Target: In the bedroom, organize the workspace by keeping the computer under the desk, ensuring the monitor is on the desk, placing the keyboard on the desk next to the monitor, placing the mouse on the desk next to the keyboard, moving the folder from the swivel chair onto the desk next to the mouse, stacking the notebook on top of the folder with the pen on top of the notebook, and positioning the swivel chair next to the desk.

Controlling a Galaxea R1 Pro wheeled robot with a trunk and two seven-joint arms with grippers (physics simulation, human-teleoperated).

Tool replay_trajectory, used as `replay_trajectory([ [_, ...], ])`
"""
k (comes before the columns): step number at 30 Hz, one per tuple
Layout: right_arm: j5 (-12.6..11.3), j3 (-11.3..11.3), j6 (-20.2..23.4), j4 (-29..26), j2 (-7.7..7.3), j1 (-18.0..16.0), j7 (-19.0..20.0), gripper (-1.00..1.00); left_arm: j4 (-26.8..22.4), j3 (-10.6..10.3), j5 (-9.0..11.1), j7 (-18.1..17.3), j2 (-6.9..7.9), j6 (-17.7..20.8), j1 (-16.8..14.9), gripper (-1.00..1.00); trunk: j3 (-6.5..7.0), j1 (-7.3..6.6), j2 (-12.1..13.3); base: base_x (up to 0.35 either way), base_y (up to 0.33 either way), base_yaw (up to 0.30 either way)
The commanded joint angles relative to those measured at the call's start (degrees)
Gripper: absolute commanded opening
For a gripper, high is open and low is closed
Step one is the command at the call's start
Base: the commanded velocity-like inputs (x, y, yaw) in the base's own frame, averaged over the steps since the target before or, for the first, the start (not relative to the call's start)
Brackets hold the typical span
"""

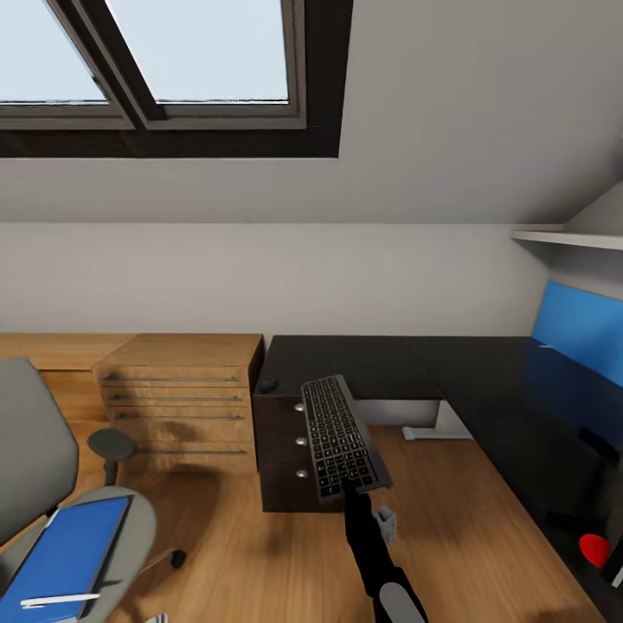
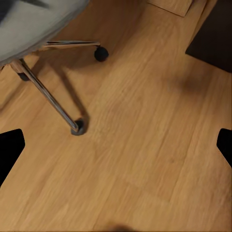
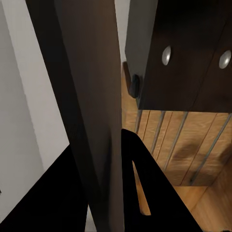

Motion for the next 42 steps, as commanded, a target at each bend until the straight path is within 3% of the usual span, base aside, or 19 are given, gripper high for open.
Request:
replay_trajectory([
  [1, -0.6, 0.2, -0.3, 0.0, -0.01, 0.0, 0.5, -1.0, -0.1, -0.4, 0.6, 0.4, 0.06, -0.4, 0.0, 1.0, -0.05, 0.04, 0.0, 0.319, 0.053, 0.0],
  [10, -0.5, 0.4, -0.3, 0.1, -0.04, 0.0, 0.5, -1.0, -0.1, -0.7, 0.5, 0.4, -1.34, -0.4, 0.0, 1.0, -0.05, 0.04, 0.0, 0.322, 0.009, 0.0],
  [42, -0.3, 0.5, -0.4, 1.0, -0.08, 0.0, 0.4, -1.0, -0.1, -0.7, 0.4, 0.4, -1.41, -0.4, 0.0, 1.0, -0.05, 0.04, 0.0, 0.323, 0.0, 0.0],
])
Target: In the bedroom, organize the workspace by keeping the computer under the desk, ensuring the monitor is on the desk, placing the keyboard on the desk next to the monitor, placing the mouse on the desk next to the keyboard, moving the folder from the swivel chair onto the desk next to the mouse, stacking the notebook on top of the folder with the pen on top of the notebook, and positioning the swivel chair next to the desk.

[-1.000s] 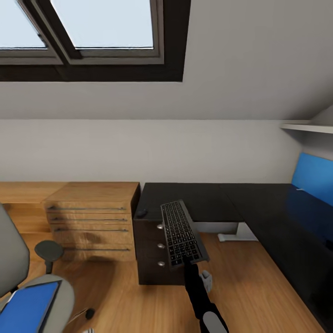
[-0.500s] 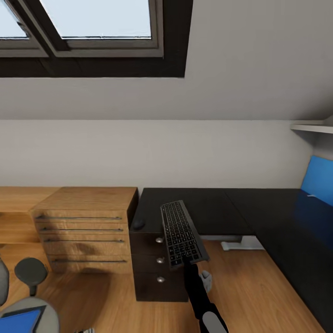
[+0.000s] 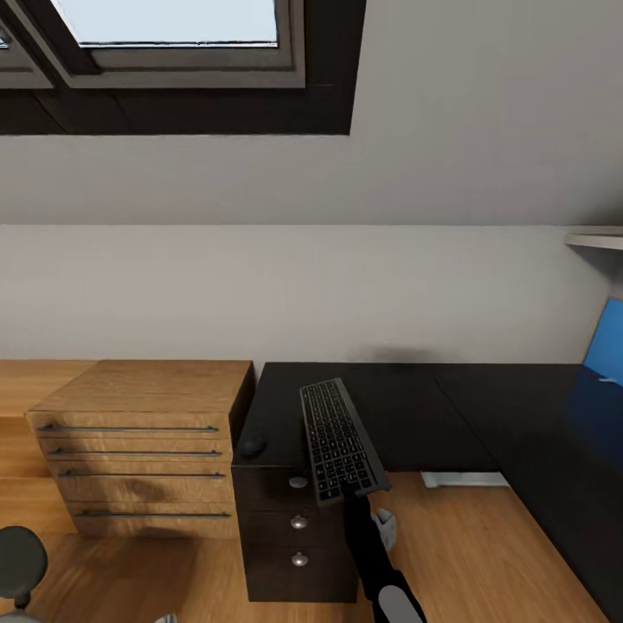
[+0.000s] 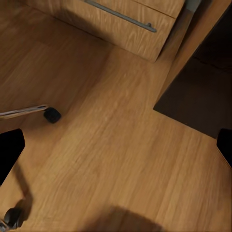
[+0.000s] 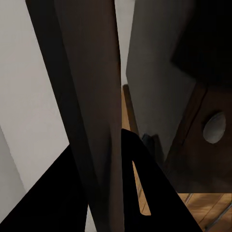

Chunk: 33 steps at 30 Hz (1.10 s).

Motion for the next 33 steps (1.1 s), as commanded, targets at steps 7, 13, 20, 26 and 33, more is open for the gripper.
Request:
replay_trajectory([
  [7, -0.6, 0.2, -0.3, 0.1, -0.02, 0.0, 0.4, -1.0, -0.1, -0.4, 0.6, 0.4, 0.09, -0.4, 0.0, 1.0, -0.05, 0.04, 0.0, 0.326, 0.053, 0.0],
  [13, -0.7, 0.1, -0.2, 0.0, -0.06, 0.0, 0.4, -1.0, -0.1, -0.4, 0.6, 0.4, 0.09, -0.4, 0.0, 1.0, -0.05, 0.04, 0.0, 0.263, 0.133, 0.0],
  [20, -0.6, 0.1, -0.3, 0.0, -0.11, 0.0, 0.4, -1.0, -3.9, -0.3, 0.7, 0.3, 0.09, -0.4, 0.0, 1.0, -0.05, 0.04, 0.0, 0.026, 0.014, 0.0],
  [26, -0.8, 0.0, -0.3, 0.0, -0.11, 0.0, 0.5, -1.0, -4.9, -0.2, 0.7, 0.5, 0.09, -0.4, 0.0, 1.0, -0.77, 0.92, -1.6, 0.0, 0.0, 0.0],
  [33, -0.8, 0.0, -0.4, 0.0, -0.09, 0.0, 0.5, -1.0, -4.8, -0.2, 0.8, 0.6, 0.09, -0.4, 0.0, 1.0, -1.84, 2.23, -4.0, 0.0, 0.0, 0.0],
])
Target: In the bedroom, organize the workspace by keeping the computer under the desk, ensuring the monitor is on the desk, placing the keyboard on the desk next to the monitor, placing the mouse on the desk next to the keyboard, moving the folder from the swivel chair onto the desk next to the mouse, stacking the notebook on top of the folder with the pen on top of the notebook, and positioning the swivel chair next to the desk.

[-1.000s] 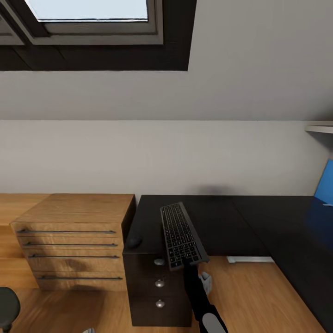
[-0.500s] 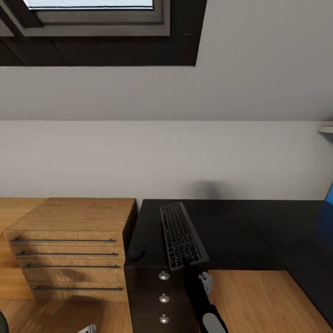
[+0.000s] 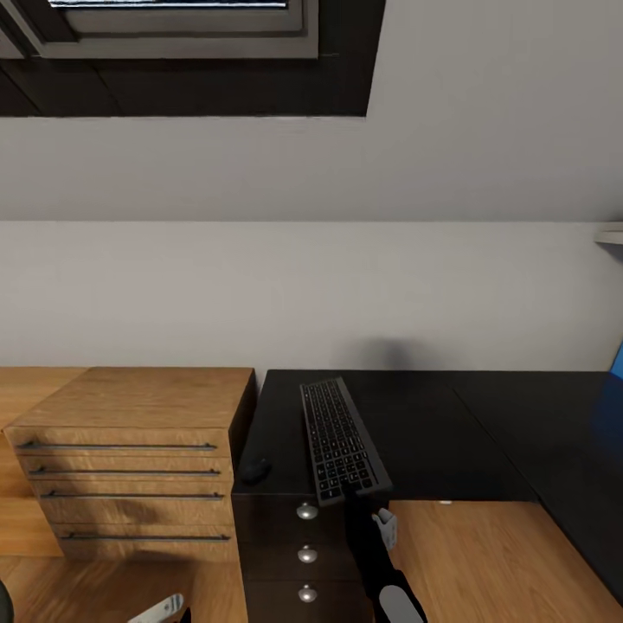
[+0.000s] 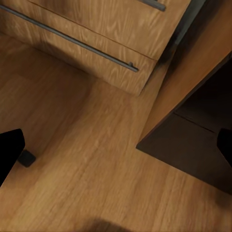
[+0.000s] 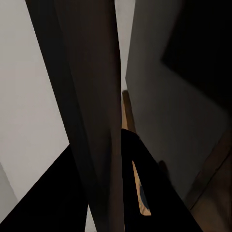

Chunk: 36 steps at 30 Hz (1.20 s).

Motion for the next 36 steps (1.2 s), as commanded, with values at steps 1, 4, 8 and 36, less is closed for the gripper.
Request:
replay_trajectory([
  [1, -0.7, 0.2, -0.3, 0.1, -0.01, 0.0, 0.4, -1.0, 0.0, -0.3, 0.6, 0.6, 0.04, -0.4, 0.0, 1.0, -0.23, 0.22, -0.4, 0.0, 0.0, 0.0],
  [4, -0.6, 0.2, -0.3, 0.0, -0.02, 0.0, 0.5, -1.0, 0.0, -0.4, 0.5, 0.6, 0.01, -0.5, 0.0, 1.0, -0.77, 0.88, -1.6, 0.0, 0.0, 0.0],
  [8, -0.5, 0.2, -0.3, 0.0, 0.0, 0.0, 0.5, -1.0, 0.0, -0.4, 0.5, 0.6, 0.0, -0.5, 0.0, 1.0, -1.13, 1.32, -2.4, 0.0, 0.0, 0.0],
  [36, -1.0, 0.0, 0.2, 0.1, -0.04, 0.0, 0.2, -1.0, 0.0, -0.4, 0.6, 0.7, 0.0, -0.5, 0.0, 1.0, -3.64, 4.39, -8.1, 0.0, 0.0, 0.0],
])
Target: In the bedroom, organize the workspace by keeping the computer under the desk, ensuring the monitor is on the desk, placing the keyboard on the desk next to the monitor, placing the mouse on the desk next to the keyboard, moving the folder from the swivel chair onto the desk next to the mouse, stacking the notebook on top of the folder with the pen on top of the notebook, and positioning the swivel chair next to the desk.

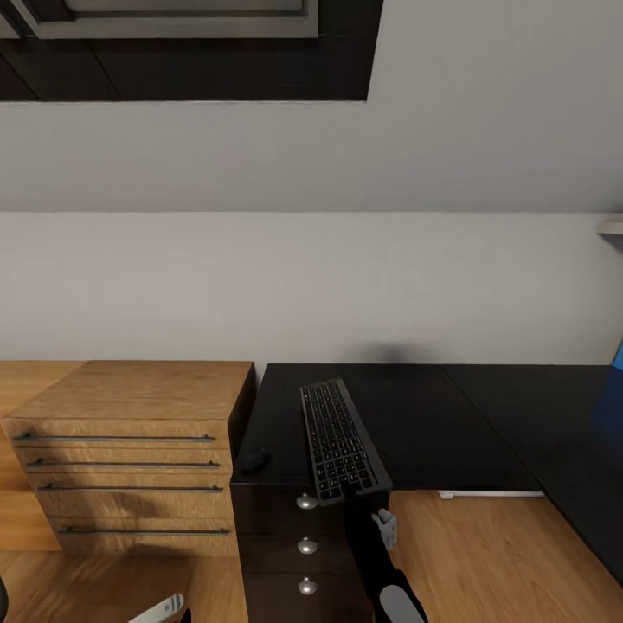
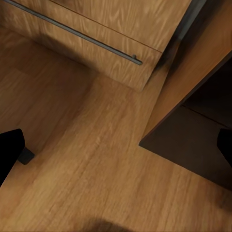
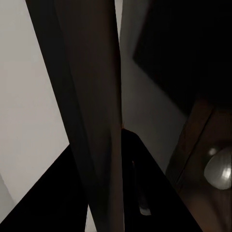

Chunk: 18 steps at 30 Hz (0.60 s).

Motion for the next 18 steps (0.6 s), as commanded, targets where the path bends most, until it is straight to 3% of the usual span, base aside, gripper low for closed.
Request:
replay_trajectory([
  [1, -1.0, 0.1, -0.3, 0.0, -0.02, 0.0, 0.4, -1.0, -0.1, -0.3, 0.6, 0.3, 0.08, -0.4, 0.0, 1.0, -0.05, 0.0, 0.0, 0.0, 0.0, 0.0],
  [4, -4.4, 0.2, 0.6, 0.0, -0.07, 0.0, 0.3, -1.0, -0.1, -0.3, 0.6, 0.2, 0.08, -0.4, 0.0, 1.0, -0.05, 0.0, 0.0, 0.0, 0.0, 0.0],
  [5, -8.6, 0.2, 5.1, 0.0, -0.1, 0.0, 0.3, -1.0, 0.0, -0.3, 0.6, 0.1, 0.08, -0.4, 0.0, 1.0, -0.05, 0.0, 0.0, 0.0, 0.0, 0.0],
  [6, -9.2, 0.2, 6.0, 0.0, -0.11, 0.0, 0.3, -1.0, 0.0, -0.3, 0.6, 0.0, 0.08, -0.3, 0.0, 1.0, -0.05, 0.0, 0.0, 0.0, 0.0, 0.0],
  [18, -9.8, 0.1, 7.0, 0.0, -0.02, 0.0, 0.4, -1.0, 0.1, -1.8, 0.7, 0.0, 0.08, -0.3, 0.0, 1.0, -0.41, 0.44, -0.8, 0.0, 0.0, 0.0],
])
